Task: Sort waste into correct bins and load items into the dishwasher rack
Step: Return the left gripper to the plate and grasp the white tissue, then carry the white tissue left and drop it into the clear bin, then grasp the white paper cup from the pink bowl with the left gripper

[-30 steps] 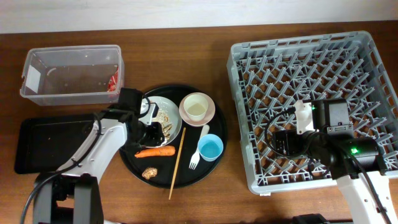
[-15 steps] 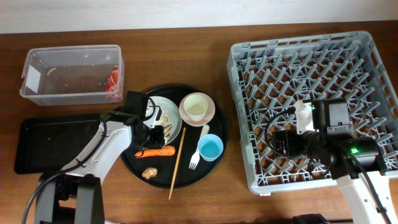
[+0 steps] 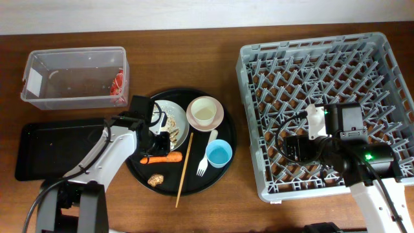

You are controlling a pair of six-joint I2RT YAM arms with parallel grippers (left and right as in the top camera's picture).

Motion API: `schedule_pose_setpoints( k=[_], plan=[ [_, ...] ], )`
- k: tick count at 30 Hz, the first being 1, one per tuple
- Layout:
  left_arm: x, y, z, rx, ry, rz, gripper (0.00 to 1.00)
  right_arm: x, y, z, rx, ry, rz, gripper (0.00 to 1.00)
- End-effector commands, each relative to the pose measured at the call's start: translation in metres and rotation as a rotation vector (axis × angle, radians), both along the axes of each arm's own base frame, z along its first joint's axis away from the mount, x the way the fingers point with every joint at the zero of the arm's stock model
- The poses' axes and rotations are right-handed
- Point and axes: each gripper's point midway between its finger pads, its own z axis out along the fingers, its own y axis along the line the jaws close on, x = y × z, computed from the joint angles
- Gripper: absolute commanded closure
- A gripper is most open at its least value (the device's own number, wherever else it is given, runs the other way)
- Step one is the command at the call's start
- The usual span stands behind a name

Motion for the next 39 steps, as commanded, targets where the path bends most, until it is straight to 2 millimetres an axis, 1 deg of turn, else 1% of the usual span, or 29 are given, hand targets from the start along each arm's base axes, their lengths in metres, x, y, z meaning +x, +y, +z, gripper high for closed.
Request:
schedule_pose_setpoints(
  k=[1, 2, 4, 5, 7, 10, 12, 14, 16, 18, 20, 23, 24, 26, 28, 30, 33, 34, 35, 36, 37, 39],
  plan=[
    [-0.002, 0.001, 0.000, 0.007, 0.001, 0.008, 0.87, 0.003, 0.000, 0.006, -0.004, -0.019, -0.002, 0.01],
    [-0.002, 0.001, 0.000, 0.007, 0.001, 0.007, 0.89, 0.003, 0.000, 0.006, -0.004, -0.019, -0.002, 0.01],
    [-0.002, 0.001, 0.000, 0.007, 0.001, 0.007, 0.90, 0.003, 0.000, 0.006, -0.004, -0.019, -0.002, 0.01],
    [-0.002, 0.001, 0.000, 0.007, 0.001, 0.007, 0.92, 0.003, 0.000, 0.006, -0.004, -0.019, -0.002, 0.01],
    [-0.002, 0.001, 0.000, 0.007, -0.001, 0.007, 1.00, 0.003, 0.000, 0.006, -0.004, -0.019, -0.002, 0.01],
    [0.005, 0.000, 0.005, 0.003, -0.022, 0.008, 1.00, 0.003, 0.000, 0.006, -0.005, -0.019, -0.002, 0.01],
    [0.017, 0.000, 0.017, -0.003, -0.058, 0.015, 1.00, 0.003, 0.000, 0.006, -0.005, -0.019, -0.002, 0.01],
    [0.038, 0.005, 0.041, -0.016, -0.130, 0.041, 1.00, 0.003, 0.000, 0.006, -0.005, -0.019, -0.002, 0.01],
    [0.061, 0.014, 0.070, -0.026, -0.210, 0.076, 1.00, 0.003, 0.000, 0.006, -0.005, -0.019, -0.002, 0.01],
    [0.080, 0.026, 0.093, -0.018, -0.282, 0.112, 1.00, 0.003, 0.000, 0.006, -0.004, -0.019, -0.002, 0.01],
    [0.102, 0.047, 0.117, 0.024, -0.366, 0.167, 1.00, 0.003, 0.000, 0.006, -0.004, -0.019, -0.002, 0.01],
    [0.136, 0.077, 0.146, 0.054, -0.517, 0.244, 1.00, 0.003, 0.000, 0.006, -0.004, -0.019, -0.002, 0.01],
    [0.154, 0.100, 0.157, 0.096, -0.604, 0.299, 0.99, 0.003, 0.000, 0.006, -0.004, -0.019, -0.002, 0.02],
    [0.165, 0.116, 0.157, 0.141, -0.641, 0.339, 0.99, 0.003, 0.000, 0.006, -0.005, -0.019, -0.002, 0.01],
    [0.172, 0.129, 0.152, 0.177, -0.649, 0.369, 0.99, 0.003, 0.000, 0.006, -0.004, -0.019, -0.002, 0.01],
    [0.177, 0.141, 0.142, 0.208, -0.641, 0.395, 1.00, 0.003, 0.000, 0.006, -0.004, -0.019, -0.002, 0.02],
    [0.185, 0.153, 0.128, 0.218, -0.631, 0.417, 0.99, 0.003, 0.000, 0.006, -0.004, -0.019, -0.002, 0.01],
    [0.189, 0.157, 0.124, 0.220, -0.637, 0.425, 0.76, 0.003, 0.000, 0.006, -0.004, -0.019, -0.002, 0.01],
    [0.191, 0.159, 0.123, 0.220, -0.642, 0.428, 0.49, 0.003, 0.000, 0.006, -0.005, -0.019, -0.002, 0.01],
    [0.194, 0.160, 0.124, 0.220, -0.652, 0.430, 0.39, 0.003, 0.000, 0.006, -0.004, -0.019, -0.002, 0.01],
    [0.195, 0.160, 0.126, 0.219, -0.662, 0.431, 0.33, 0.003, 0.000, 0.006, -0.004, -0.019, -0.002, 0.01],
    [0.198, 0.161, 0.131, 0.216, -0.684, 0.433, 0.32, 0.003, 0.000, 0.006, -0.004, -0.019, -0.002, 0.01]
  ],
)
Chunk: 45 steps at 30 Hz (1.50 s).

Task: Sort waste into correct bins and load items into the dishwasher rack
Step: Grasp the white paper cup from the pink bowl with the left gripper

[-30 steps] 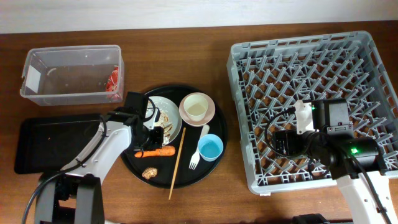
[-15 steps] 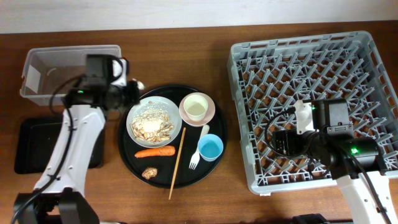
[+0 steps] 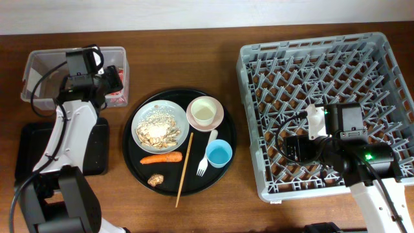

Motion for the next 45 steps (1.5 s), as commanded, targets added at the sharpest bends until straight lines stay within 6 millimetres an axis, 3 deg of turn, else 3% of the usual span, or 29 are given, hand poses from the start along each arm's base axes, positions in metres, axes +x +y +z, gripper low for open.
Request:
schedule_pose_setpoints(
  k=[1, 4, 6, 8, 10, 13, 18, 25, 27, 30, 31, 32, 33, 37, 40, 41, 45],
  plan=[
    [0.007, 0.006, 0.012, 0.016, -0.044, 0.014, 0.32, 0.003, 0.000, 0.006, -0.005, -0.020, -0.002, 0.01],
    [0.006, -0.001, 0.017, -0.006, -0.054, -0.011, 0.38, 0.003, 0.000, 0.006, -0.005, -0.020, -0.002, 0.01],
    [0.006, -0.024, 0.025, -0.083, -0.075, -0.101, 0.44, 0.003, 0.000, 0.006, -0.005, -0.021, -0.001, 0.01],
    [0.004, -0.051, 0.031, -0.163, -0.086, -0.201, 0.48, 0.003, 0.000, 0.006, -0.005, -0.021, -0.001, 0.01],
    [-0.003, -0.092, 0.035, -0.258, -0.078, -0.335, 0.49, 0.003, 0.000, 0.006, -0.005, -0.021, -0.001, 0.01],
    [-0.021, -0.146, 0.021, -0.293, 0.012, -0.447, 0.49, 0.003, 0.000, 0.006, -0.005, -0.021, -0.001, 0.01],
    [-0.051, -0.216, -0.004, -0.298, 0.139, -0.589, 0.49, 0.003, 0.000, 0.006, -0.004, -0.021, -0.002, 0.01],
    [-0.079, -0.260, -0.060, -0.189, 0.307, -0.646, 0.50, 0.003, 0.000, 0.006, -0.005, -0.020, -0.002, 0.01],
    [-0.082, -0.264, -0.069, -0.187, 0.329, -0.654, 0.56, 0.003, 0.000, 0.006, -0.005, -0.020, -0.002, 0.01],
    [-0.083, -0.264, -0.076, -0.186, 0.348, -0.653, 0.70, 0.003, 0.000, 0.006, -0.005, -0.020, -0.002, 0.01],
    [-0.083, -0.264, -0.077, -0.186, 0.348, -0.652, 0.78, 0.003, 0.000, 0.006, -0.005, -0.020, -0.002, 0.01],
    [-0.082, -0.264, -0.077, -0.186, 0.348, -0.652, 0.93, 0.003, 0.000, 0.006, -0.005, -0.020, -0.001, 0.01],
    [-0.082, -0.264, -0.075, -0.186, 0.343, -0.653, 1.00, 0.003, 0.000, 0.006, -0.005, -0.020, -0.002, 0.01],
    [-0.072, -0.255, -0.056, -0.189, 0.295, -0.632, 1.00, 0.003, 0.000, 0.006, -0.005, -0.019, -0.002, 0.01],
    [-0.062, -0.241, -0.014, -0.237, 0.214, -0.617, 1.00, 0.003, 0.000, 0.006, -0.005, -0.020, -0.003, 0.01],
    [-0.061, -0.235, 0.027, -0.345, 0.133, -0.656, 1.00, 0.005, 0.000, 0.007, 0.003, -0.027, -0.019, 0.01],
    [-0.080, -0.244, 0.075, -0.615, 0.070, -0.819, 1.00, 0.022, 0.001, 0.017, 0.086, -0.088, -0.130, 0.01]
  ],
)
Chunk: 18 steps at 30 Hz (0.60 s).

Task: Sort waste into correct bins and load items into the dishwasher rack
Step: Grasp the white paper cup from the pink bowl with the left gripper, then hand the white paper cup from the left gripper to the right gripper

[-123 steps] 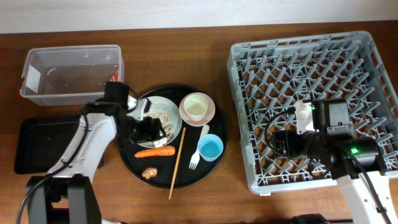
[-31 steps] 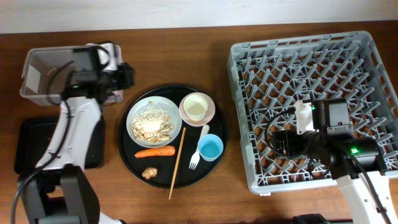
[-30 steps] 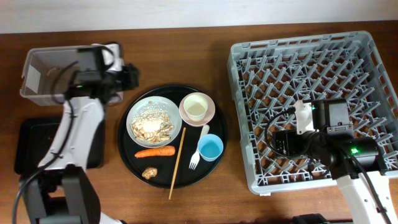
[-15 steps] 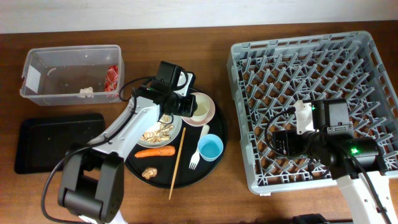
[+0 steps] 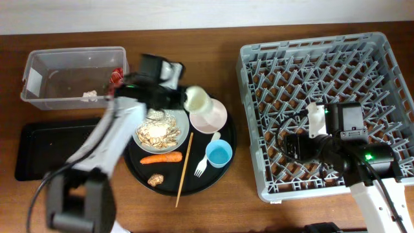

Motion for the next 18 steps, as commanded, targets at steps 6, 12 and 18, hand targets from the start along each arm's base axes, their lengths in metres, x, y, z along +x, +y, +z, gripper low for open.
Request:
schedule_pose_setpoints(
  k=[6, 12, 18],
  plan=[
    [-0.062, -0.028, 0.147, -0.798, 0.001, -0.442, 1.00, 0.020, 0.100, 0.088, 0.531, -0.346, 0.541, 0.01],
    [-0.078, -0.043, 0.155, -0.863, 0.039, -0.522, 1.00, 0.022, 0.120, 0.097, 0.675, -0.367, 0.679, 0.01],
    [-0.088, -0.067, 0.148, -0.824, 0.065, -0.558, 1.00, 0.022, 0.129, 0.105, 0.770, -0.377, 0.751, 0.01]
  ],
)
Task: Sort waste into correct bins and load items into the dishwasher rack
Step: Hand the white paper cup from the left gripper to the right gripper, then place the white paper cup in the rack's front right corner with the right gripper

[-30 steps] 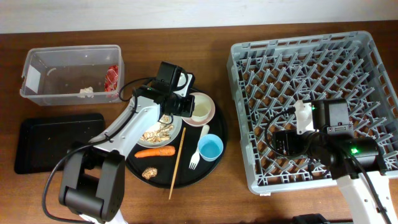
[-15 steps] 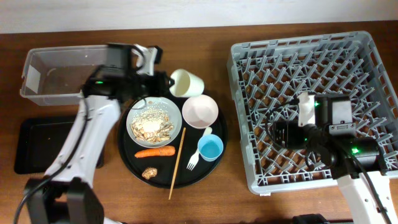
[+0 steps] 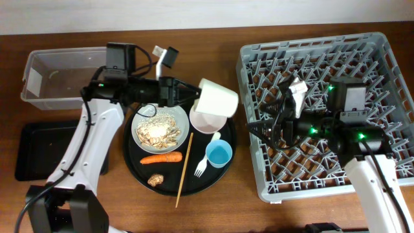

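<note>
My left gripper [image 3: 193, 95] reaches right over the black round tray [image 3: 132, 165] and is shut on a cream cup [image 3: 217, 98]. The cup is tipped on its side, lifted above the pink plate [image 3: 206, 122] where the tray's right part lies. My right gripper [image 3: 256, 131] stretches left over the left part of the grey dishwasher rack [image 3: 362, 58], its fingers spread and holding nothing, a short way right of the cup. On the tray lie a plate of food scraps [image 3: 158, 129], a carrot [image 3: 162, 157], a chopstick [image 3: 184, 171], a white fork [image 3: 204, 163] and a blue cup [image 3: 218, 154].
A clear plastic bin [image 3: 48, 77] stands at the back left, with the left arm passing over its right end. A black rectangular tray [image 3: 35, 152] lies in front of it. A small brown food lump [image 3: 154, 179] sits near the round tray's front rim.
The cup in my left gripper has moved right and up, off the pink plate, and now lies tipped. My right arm has unfolded and reached left toward the rack's left edge.
My left gripper was first down at the scrap plate, with the cup standing on the pink plate. Then it was over the clear bin. Then it was shut on the cup just above the pink plate, and now holds it toward the rack as the right gripper reaches in.
</note>
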You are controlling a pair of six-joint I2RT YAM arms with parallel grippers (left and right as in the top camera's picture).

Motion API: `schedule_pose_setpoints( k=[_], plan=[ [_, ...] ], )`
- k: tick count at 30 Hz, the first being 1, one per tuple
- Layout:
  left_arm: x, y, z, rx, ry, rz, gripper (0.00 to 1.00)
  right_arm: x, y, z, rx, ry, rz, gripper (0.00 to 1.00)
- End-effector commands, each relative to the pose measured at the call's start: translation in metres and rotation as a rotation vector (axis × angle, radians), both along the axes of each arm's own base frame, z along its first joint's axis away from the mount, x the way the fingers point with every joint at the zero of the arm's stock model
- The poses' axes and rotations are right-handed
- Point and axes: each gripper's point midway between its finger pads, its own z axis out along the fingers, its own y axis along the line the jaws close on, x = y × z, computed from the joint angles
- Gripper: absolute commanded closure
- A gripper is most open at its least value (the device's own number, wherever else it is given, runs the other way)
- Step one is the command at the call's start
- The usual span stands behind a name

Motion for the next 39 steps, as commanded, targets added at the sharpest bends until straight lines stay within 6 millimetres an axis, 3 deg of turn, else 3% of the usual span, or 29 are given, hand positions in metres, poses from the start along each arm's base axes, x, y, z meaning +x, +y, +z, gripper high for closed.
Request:
schedule_pose_setpoints(
  k=[1, 11, 18, 25, 34, 39],
  plan=[
    [-0.007, -0.017, -0.006, 0.017, 0.003, -0.039, 1.00, -0.010, 0.009, 0.022, 0.091, -0.054, 0.100, 0.01],
    [-0.024, -0.053, -0.022, 0.106, -0.021, -0.081, 1.00, -0.014, 0.015, 0.027, 0.109, -0.077, 0.137, 0.01],
    [-0.022, -0.059, -0.018, 0.098, -0.023, -0.081, 1.00, -0.024, 0.030, 0.027, 0.111, -0.074, 0.194, 0.03],
    [-0.019, -0.060, -0.015, 0.091, -0.020, -0.073, 1.00, -0.024, 0.031, 0.026, 0.106, -0.075, 0.194, 0.17],
    [-0.018, -0.060, -0.016, 0.097, -0.019, -0.068, 1.00, -0.024, 0.031, 0.026, 0.105, -0.074, 0.193, 0.25],
    [-0.014, -0.059, -0.020, 0.121, -0.025, -0.044, 1.00, -0.012, 0.026, 0.016, 0.054, -0.037, 0.113, 0.37]
  ],
)
